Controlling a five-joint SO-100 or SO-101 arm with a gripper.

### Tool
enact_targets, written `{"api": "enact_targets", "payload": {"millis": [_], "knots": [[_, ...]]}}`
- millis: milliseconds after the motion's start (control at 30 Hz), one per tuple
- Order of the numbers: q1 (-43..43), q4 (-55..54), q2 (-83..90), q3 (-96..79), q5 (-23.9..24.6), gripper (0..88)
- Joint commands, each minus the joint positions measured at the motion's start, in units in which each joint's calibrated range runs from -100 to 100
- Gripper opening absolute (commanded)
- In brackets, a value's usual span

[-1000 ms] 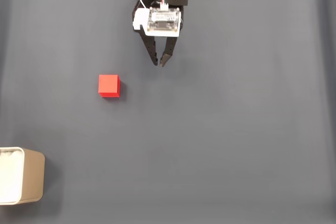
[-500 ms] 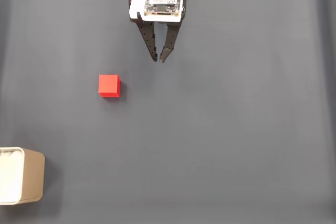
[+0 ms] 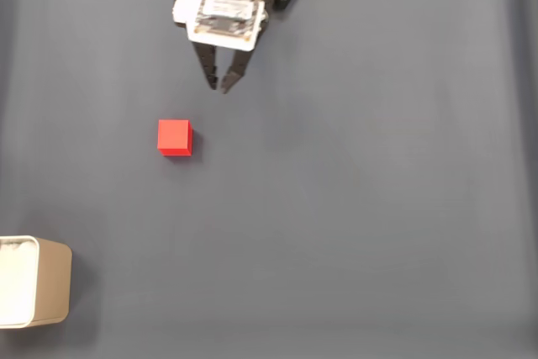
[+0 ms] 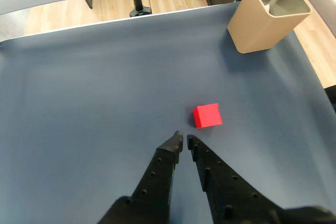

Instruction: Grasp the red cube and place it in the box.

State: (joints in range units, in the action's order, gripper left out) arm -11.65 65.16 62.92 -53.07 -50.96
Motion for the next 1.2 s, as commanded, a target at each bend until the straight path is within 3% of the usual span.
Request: {"api": "enact_targets", "payload": {"millis": [0,733,1167], "knots": [[-3.1,0.0,-2.9,4.6,-1.0,0.7],[-13.5,-5.0,-14.5,10.2,-4.8,4.6],[-15.5,-9.8,-17.8,10.2,-8.2,13.2]]}}
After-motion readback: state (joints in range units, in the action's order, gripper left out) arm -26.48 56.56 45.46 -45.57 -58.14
